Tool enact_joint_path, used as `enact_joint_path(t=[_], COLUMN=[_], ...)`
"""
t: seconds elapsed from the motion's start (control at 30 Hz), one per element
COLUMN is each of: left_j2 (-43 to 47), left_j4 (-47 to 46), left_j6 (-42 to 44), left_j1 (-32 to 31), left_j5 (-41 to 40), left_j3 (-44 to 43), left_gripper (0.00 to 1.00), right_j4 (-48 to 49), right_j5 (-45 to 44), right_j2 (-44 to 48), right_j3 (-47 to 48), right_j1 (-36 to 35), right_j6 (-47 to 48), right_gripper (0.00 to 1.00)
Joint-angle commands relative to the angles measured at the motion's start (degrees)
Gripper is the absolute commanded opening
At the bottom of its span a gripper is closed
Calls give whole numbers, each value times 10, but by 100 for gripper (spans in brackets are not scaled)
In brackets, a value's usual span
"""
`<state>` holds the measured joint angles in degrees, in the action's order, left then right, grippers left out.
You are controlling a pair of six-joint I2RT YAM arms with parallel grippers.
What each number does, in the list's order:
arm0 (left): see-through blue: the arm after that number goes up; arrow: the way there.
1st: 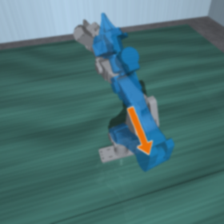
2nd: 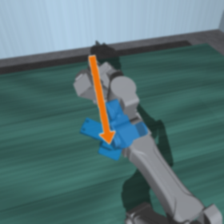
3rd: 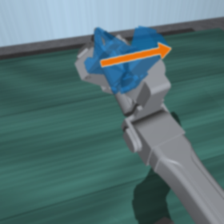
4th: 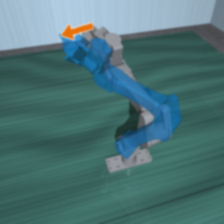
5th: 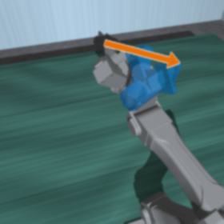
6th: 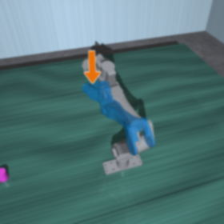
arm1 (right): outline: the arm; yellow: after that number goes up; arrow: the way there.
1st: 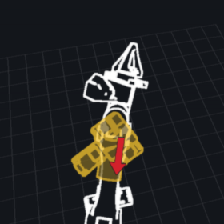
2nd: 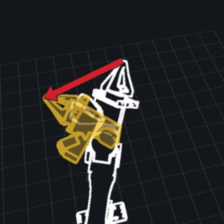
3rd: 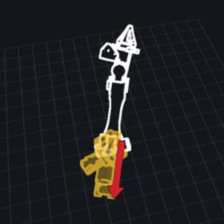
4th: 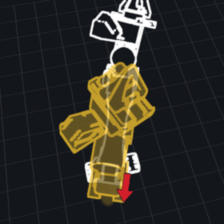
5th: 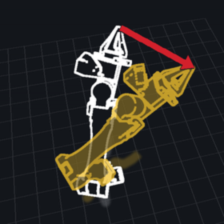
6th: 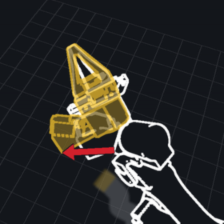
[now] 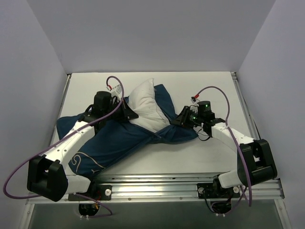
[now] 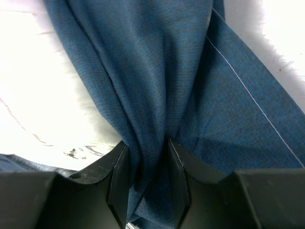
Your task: Remove the pillowcase from the pillow
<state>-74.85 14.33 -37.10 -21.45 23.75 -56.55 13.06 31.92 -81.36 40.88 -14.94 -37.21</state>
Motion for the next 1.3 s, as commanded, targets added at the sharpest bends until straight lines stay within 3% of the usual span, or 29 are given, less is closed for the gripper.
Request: enact_joint_path(t=[0.0, 0.13, 0.33, 0.47, 0.6, 0.67, 1.0, 1.27], left_j2=[43, 51, 61, 57, 29, 11, -44, -66], left_j4=[14, 25, 12, -22, -28, -39, -68, -66], left_j6=[25, 32, 4, -17, -10, -17, -40, -38], left_j1=[88, 114, 121, 96, 38, 18, -51, -75], left_j5=[-84, -84, -54, -53, -74, -80, -121, -135], left_j3=[-1, -13, -40, -51, -66, -66, -92, -109], left_gripper=[2, 2, 2, 2, 2, 2, 2, 2], right_j4=[-112, -156, -176, -162, -177, -189, -231, -237], right_j5=[-227, -275, -270, -231, -241, -258, -395, -480], right_j2=[18, 38, 33, 43, 67, 83, 80, -11], right_j3=[-33, -20, -15, -7, 24, 52, 160, 217], right_j1=[104, 109, 141, 126, 52, 20, -200, -282], right_j6=[87, 79, 79, 99, 102, 93, 24, -28], right_gripper=[0, 0, 0, 0, 1, 4, 43, 52])
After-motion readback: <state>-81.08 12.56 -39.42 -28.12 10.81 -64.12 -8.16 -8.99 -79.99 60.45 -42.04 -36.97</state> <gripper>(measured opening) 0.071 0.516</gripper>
